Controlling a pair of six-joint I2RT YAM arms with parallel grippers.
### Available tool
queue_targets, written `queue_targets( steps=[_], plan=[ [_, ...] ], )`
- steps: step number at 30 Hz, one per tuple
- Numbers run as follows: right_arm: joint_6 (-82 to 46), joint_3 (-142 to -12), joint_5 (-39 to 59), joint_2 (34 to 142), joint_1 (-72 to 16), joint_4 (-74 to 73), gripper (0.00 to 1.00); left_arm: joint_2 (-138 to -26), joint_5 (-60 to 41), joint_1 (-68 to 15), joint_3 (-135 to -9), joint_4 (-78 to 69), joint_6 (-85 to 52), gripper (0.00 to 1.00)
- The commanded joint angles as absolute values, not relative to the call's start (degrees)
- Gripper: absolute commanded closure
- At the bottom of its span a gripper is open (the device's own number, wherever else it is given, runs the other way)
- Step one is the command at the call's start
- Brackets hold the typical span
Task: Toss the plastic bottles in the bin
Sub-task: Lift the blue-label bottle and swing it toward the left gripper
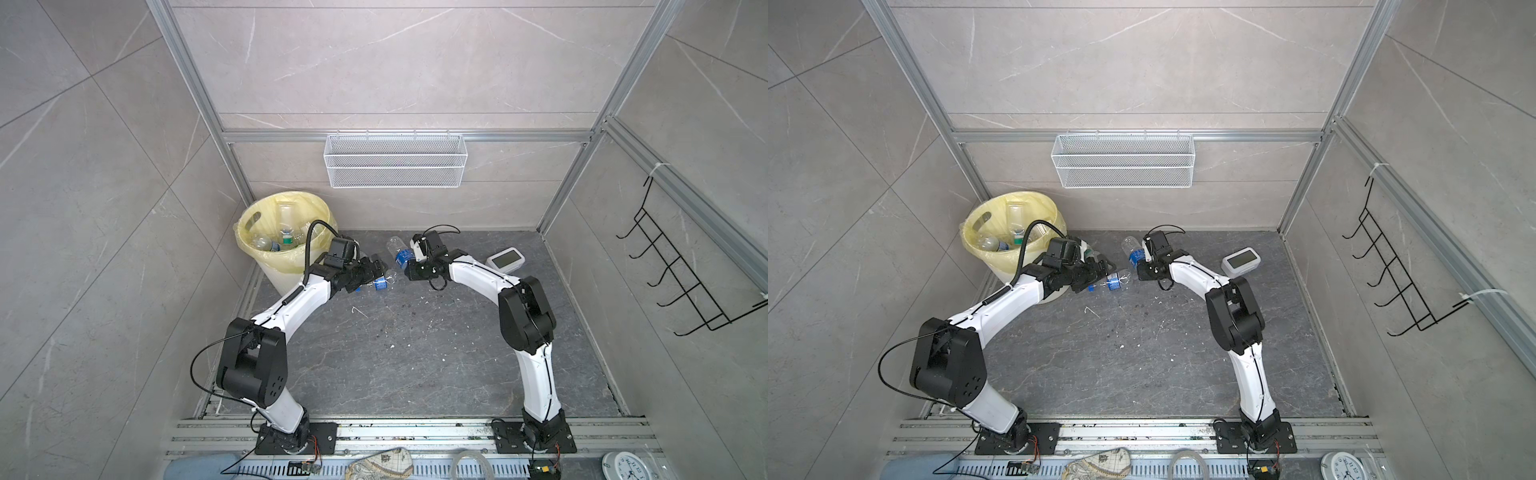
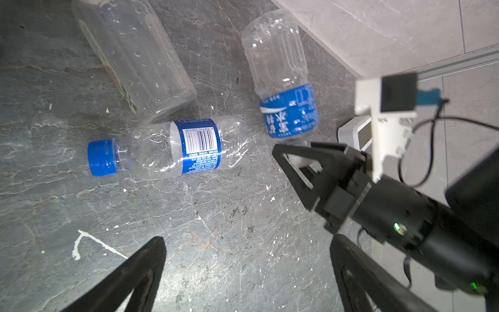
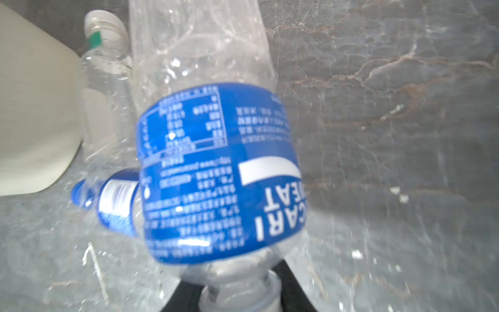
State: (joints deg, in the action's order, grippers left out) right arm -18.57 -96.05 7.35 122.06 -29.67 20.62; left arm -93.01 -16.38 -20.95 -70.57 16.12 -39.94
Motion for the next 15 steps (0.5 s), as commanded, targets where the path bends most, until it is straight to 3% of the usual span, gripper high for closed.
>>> queue_targets(
  steps=[1, 15],
  plan=[
    [-19.9, -91.4, 7.4, 115.8, -31.3, 16.3, 0.77, -92.5, -18.8, -20.7, -70.1, 13.3, -41.4, 0.02],
    [-23.0, -80.6, 7.5, 104.2, -38.0, 12.0, 0.77, -90.5, -22.2, -19.3, -68.3, 9.4, -44.4, 0.02]
  ],
)
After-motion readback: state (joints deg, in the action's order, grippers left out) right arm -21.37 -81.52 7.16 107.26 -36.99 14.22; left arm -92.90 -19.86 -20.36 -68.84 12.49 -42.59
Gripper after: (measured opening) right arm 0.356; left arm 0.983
